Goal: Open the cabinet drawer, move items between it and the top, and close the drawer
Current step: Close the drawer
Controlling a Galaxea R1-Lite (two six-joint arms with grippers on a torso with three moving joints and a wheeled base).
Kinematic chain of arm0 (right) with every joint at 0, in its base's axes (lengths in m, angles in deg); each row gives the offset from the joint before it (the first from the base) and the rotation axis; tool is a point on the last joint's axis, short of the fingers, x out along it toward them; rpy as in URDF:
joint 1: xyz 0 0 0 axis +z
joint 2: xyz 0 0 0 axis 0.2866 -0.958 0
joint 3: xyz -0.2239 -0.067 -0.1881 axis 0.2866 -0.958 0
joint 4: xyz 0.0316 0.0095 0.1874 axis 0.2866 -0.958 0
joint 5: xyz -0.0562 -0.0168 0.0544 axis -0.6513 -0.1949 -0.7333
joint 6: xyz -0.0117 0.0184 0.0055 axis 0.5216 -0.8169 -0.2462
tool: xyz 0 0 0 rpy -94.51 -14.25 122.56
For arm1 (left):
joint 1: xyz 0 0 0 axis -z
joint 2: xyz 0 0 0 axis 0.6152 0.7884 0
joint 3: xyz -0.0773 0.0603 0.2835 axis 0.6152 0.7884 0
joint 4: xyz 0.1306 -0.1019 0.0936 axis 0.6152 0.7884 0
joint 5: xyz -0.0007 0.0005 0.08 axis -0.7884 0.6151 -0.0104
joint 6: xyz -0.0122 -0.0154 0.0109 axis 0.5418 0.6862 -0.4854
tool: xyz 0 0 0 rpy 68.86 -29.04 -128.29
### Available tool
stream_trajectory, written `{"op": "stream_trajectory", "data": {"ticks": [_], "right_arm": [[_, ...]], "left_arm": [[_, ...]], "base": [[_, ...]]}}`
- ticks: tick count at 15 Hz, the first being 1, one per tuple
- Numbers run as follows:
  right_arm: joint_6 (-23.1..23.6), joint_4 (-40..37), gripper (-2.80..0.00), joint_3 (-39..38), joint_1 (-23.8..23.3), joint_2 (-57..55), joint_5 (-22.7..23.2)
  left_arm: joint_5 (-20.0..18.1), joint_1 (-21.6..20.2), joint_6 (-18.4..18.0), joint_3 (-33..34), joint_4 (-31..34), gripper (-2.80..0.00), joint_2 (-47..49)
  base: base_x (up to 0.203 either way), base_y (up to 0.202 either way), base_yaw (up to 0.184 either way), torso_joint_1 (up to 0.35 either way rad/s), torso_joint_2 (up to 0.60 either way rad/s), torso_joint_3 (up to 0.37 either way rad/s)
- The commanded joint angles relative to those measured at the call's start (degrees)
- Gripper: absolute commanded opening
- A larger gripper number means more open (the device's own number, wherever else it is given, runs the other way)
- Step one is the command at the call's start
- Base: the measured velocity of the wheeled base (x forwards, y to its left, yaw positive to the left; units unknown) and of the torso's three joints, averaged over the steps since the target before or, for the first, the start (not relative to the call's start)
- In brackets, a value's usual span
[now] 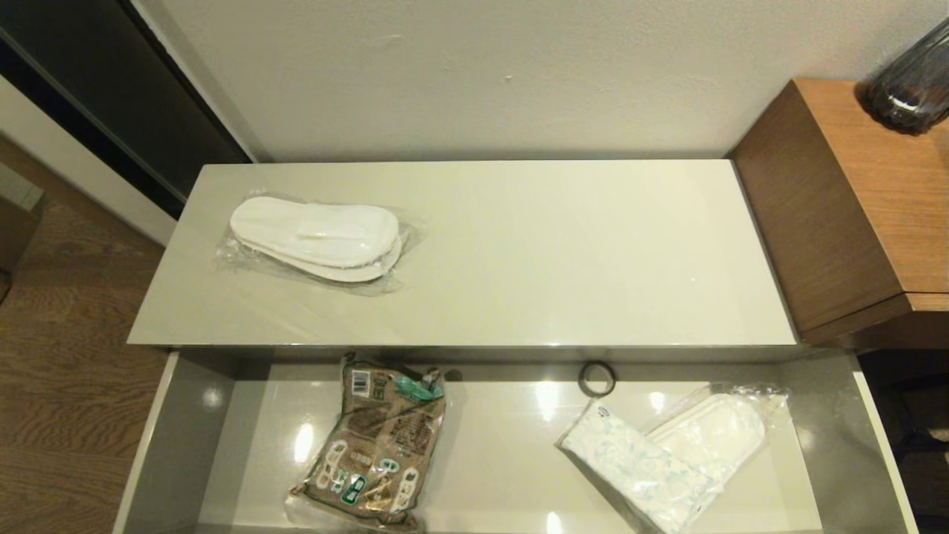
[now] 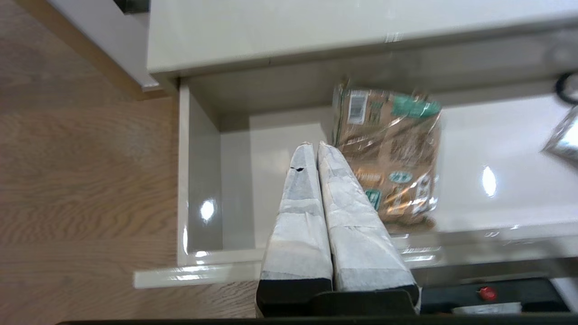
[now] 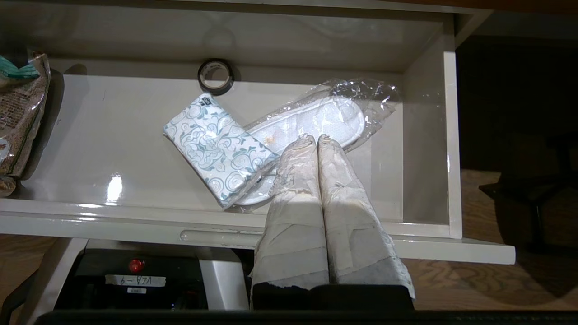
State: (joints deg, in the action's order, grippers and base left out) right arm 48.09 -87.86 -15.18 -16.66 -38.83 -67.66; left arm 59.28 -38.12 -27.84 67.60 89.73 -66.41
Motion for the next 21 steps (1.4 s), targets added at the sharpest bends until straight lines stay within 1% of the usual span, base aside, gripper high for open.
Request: {"op": "stream_trajectory", "data": {"ticks": [1, 2, 4, 7, 8, 10, 11, 12, 13, 14, 15, 17, 18, 19, 21], "right_arm": [[0.1, 0.0, -2.8, 0.0, 0.0, -0.1, 0.0], [0.1, 0.0, -2.8, 0.0, 0.0, -0.1, 0.0], [0.1, 0.0, -2.8, 0.0, 0.0, -0.1, 0.0], [0.1, 0.0, -2.8, 0.0, 0.0, -0.1, 0.0], [0.0, 0.0, -2.8, 0.0, 0.0, -0.1, 0.0], [0.1, 0.0, -2.8, 0.0, 0.0, -0.1, 0.0], [0.1, 0.0, -2.8, 0.0, 0.0, -0.1, 0.0], [0.1, 0.0, -2.8, 0.0, 0.0, -0.1, 0.0], [0.0, 0.0, -2.8, 0.0, 0.0, -0.1, 0.0], [0.0, 0.0, -2.8, 0.0, 0.0, -0.1, 0.0], [0.0, 0.0, -2.8, 0.0, 0.0, -0.1, 0.0], [0.0, 0.0, -2.8, 0.0, 0.0, -0.1, 0.0], [0.1, 0.0, -2.8, 0.0, 0.0, -0.1, 0.0], [0.0, 0.0, -2.8, 0.0, 0.0, -0.1, 0.0], [0.1, 0.0, -2.8, 0.0, 0.0, -0.1, 0.0]], "left_arm": [[-1.4, 0.1, 0.5, -9.7, 8.3, -2.8, 15.4], [-3.7, 0.2, 0.8, -12.7, 12.7, -2.8, 23.2], [-8.1, 0.4, 1.1, -16.3, 18.5, -2.8, 36.5], [-12.4, 2.7, 2.3, -18.7, 23.1, -2.8, 54.5], [-13.3, 4.2, 3.5, -19.0, 23.9, -2.8, 59.2], [-13.9, 8.1, 7.0, -19.4, 24.9, -2.8, 66.9], [-13.8, 10.4, 9.2, -19.1, 25.3, -2.8, 69.3], [-13.1, 11.5, 11.2, -18.2, 25.4, -2.8, 71.0], [-12.5, 11.8, 12.6, -17.4, 25.3, -2.8, 72.7], [-11.7, 11.9, 13.4, -16.2, 24.1, -2.8, 74.5], [-10.3, 11.9, 13.5, -13.4, 21.7, -2.8, 75.0], [-6.2, 12.5, 12.8, -6.4, 12.0, -2.8, 75.9], [-4.5, 12.9, 12.8, -3.3, 4.6, -2.8, 77.6], [-3.3, 13.2, 12.8, -1.5, 0.8, -2.8, 79.9], [-2.8, 13.7, 14.5, -0.7, -1.1, -2.8, 83.7]], "base": [[0.0, 0.0, 0.0, 0.0, 0.0, 0.0], [0.0, 0.0, 0.0, 0.0, 0.0, 0.0], [0.0, 0.0, 0.0, 0.0, 0.0, 0.0], [0.0, 0.0, 0.0, 0.0, 0.0, 0.0], [0.0, 0.0, 0.0, 0.0, 0.0, 0.0], [0.0, 0.0, 0.0, 0.0, 0.0, 0.0], [0.0, 0.0, 0.0, 0.0, 0.0, 0.0], [0.0, 0.0, 0.0, 0.0, 0.0, 0.0], [0.0, 0.0, 0.0, 0.0, 0.0, 0.0], [0.0, 0.0, 0.0, 0.0, 0.0, 0.0], [0.0, 0.0, 0.0, 0.0, 0.0, 0.0], [0.0, 0.0, 0.0, 0.0, 0.0, 0.0], [0.0, 0.0, 0.0, 0.0, 0.0, 0.0], [0.0, 0.0, 0.0, 0.0, 0.0, 0.0], [0.0, 0.0, 0.0, 0.0, 0.0, 0.0]]}}
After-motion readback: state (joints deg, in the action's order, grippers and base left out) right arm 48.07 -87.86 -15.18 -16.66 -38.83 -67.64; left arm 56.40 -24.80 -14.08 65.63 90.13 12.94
